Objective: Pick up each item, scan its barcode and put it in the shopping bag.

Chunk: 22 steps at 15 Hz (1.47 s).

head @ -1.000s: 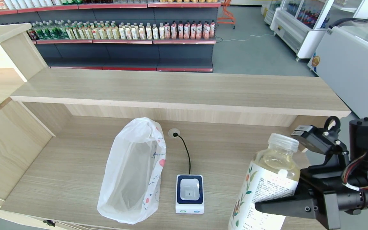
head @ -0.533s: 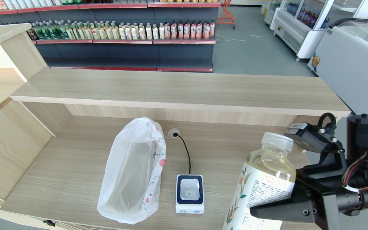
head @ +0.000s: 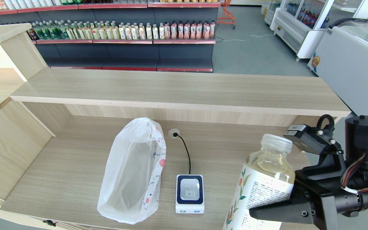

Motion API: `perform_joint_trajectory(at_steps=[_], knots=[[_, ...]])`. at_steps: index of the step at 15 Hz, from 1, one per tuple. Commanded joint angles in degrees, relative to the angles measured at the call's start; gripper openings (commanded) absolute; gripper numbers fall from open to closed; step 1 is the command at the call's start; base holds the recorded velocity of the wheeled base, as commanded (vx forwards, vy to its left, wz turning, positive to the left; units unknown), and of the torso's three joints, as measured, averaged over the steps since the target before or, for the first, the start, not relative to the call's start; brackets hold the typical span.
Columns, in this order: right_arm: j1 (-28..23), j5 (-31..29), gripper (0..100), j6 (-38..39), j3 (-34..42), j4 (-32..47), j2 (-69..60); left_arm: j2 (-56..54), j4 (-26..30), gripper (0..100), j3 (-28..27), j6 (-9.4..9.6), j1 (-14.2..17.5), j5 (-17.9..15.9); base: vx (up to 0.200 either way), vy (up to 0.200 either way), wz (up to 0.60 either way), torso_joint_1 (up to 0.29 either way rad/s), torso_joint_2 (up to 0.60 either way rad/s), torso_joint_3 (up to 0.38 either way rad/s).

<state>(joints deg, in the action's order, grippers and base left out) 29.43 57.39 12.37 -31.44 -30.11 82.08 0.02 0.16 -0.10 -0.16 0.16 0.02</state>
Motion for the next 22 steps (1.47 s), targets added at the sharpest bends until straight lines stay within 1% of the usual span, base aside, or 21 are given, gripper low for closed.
perform_joint_trajectory(at_steps=[1, 3, 8, 9, 10, 11, 12, 13, 14, 15, 17, 19, 20, 22], knots=[[0.0, -0.1, 0, 0.0, 0.1, 0.0, 0.0, 0.0, 0.0, 100, 0.0, -0.02, 0.0, 0.1, 0.000, 0.000, 0.00, 0.000, 0.00, 0.000], [0.0, -2.0, 0, -0.7, 0.1, 0.0, 0.0, 0.0, 0.0, 100, 0.0, -0.02, 0.0, 0.1, 0.000, 0.000, 0.00, 0.000, 0.00, 0.000], [-0.2, -2.7, 0, -1.9, 0.1, -0.1, -0.6, 0.0, 0.0, 100, 0.0, -0.02, 0.0, 0.0, 0.000, 0.000, 0.00, 0.000, 0.00, 0.000], [-0.2, -4.4, 0, -3.4, 0.1, -0.1, -0.5, 0.0, 0.0, 100, 0.0, -0.02, 0.0, 0.0, 0.000, 0.000, 0.00, 0.000, 0.00, 0.000], [-0.3, -8.7, 0, -8.0, 0.1, -0.2, 0.2, 0.0, 0.0, 100, 0.0, -0.02, 0.0, 0.0, 0.000, 0.000, 0.00, 0.000, 0.00, 0.000], [-0.5, -14.0, 0, -15.0, 0.2, -0.2, 1.2, 0.0, 0.0, 100, 0.0, -0.02, 0.0, 0.0, 0.000, 0.000, 0.00, 0.000, 0.00, 0.000], [-2.7, -21.5, 0, -28.6, 0.9, -0.5, 3.0, 0.0, 0.0, 100, 0.0, -0.02, 0.0, 0.0, 0.000, 0.000, 0.00, 0.000, 0.00, 0.000], [-6.5, -25.3, 0, -39.8, 1.6, -1.4, 3.7, 0.0, 0.0, 100, 0.0, -0.02, 0.0, 0.0, 0.000, 0.000, 0.00, 0.000, 0.00, 0.000], [-9.7, -26.3, 0, -49.3, 2.3, -2.8, 3.9, 0.0, 0.0, 100, 0.0, -0.02, 0.0, 0.0, 0.000, 0.000, 0.00, 0.000, 0.00, 0.000], [-11.3, -26.3, 0, -55.1, 3.4, -4.7, 3.9, 0.0, 0.0, 100, 0.0, -0.02, 0.0, 0.1, 0.000, 0.000, 0.00, 0.000, 0.00, 0.000], [-11.4, -27.9, 0, -59.6, 5.4, -10.2, 4.2, 0.0, 0.0, 100, 0.0, -0.02, 0.0, 0.0, 0.000, 0.000, 0.00, 0.000, 0.00, 0.000], [-10.8, -30.0, 0, -63.2, 5.8, -15.2, 4.7, 0.0, 0.0, 100, 0.0, -0.02, 0.0, 0.0, 0.000, 0.000, 0.00, 0.000, 0.00, 0.000], [-9.2, -30.7, 0, -65.7, 5.8, -17.5, 4.5, 0.0, 0.0, 100, 0.0, -0.02, 0.0, 0.0, 0.000, 0.000, 0.00, 0.000, 0.00, 0.000], [-7.2, -30.9, 0, -69.4, 6.0, -18.4, 4.2, 0.0, 0.0, 100, 0.0, -0.02, 0.0, 0.1, 0.000, 0.000, 0.00, 0.000, 0.00, 0.000]])
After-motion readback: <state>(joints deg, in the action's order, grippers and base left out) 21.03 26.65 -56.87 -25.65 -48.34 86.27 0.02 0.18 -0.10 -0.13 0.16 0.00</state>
